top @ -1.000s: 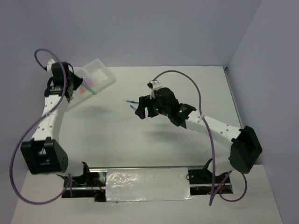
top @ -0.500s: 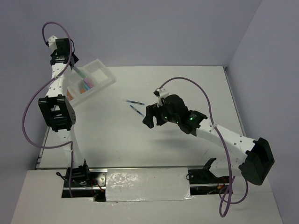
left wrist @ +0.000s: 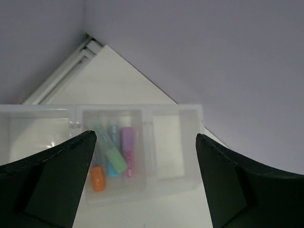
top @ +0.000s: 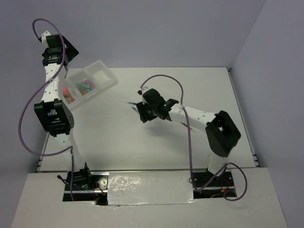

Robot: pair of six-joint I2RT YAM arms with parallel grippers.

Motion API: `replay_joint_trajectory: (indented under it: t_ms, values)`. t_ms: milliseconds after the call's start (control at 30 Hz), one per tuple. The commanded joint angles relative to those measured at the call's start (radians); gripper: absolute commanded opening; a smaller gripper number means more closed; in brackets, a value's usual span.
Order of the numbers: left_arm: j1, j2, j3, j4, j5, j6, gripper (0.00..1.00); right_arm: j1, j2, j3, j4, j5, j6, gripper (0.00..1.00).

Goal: Sort the stationery into containers
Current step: Pick up the pen from the center of the board.

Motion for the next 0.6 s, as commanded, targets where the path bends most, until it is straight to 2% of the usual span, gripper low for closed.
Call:
replay_joint_trajectory:
  t_ms: [0,33,167,367,467,567]
  values:
    - [-0.012,-0.147,-0.046,0.080,0.239,-0.059,0.99,-0.023,0.099,0.161,-0.103,0.093,-0.068,0.57]
    - [-0.018,-0.155,-0.046,0.080,0.273,-0.067,0.99,-0.026,0.125,0.217,-0.123,0.099,-0.076,0.53]
    - [-0.058,-0.190,-0.093,0.048,0.452,-0.110,0.99,-0.034,0.225,0.299,-0.156,0.095,-0.117,0.54]
    - [-0.124,-0.432,-0.596,0.241,0.550,-0.173,0.99,-0.060,0.404,0.451,-0.212,0.030,-0.135,0.53]
    - [-0.158,-0.533,-0.717,0.273,0.560,-0.159,0.99,-0.062,0.469,0.507,-0.266,0.006,-0.143,0.47]
    - [-0.210,-0.642,-0.820,0.271,0.532,-0.150,0.99,-0.063,0.476,0.457,-0.225,0.006,-0.143,0.47]
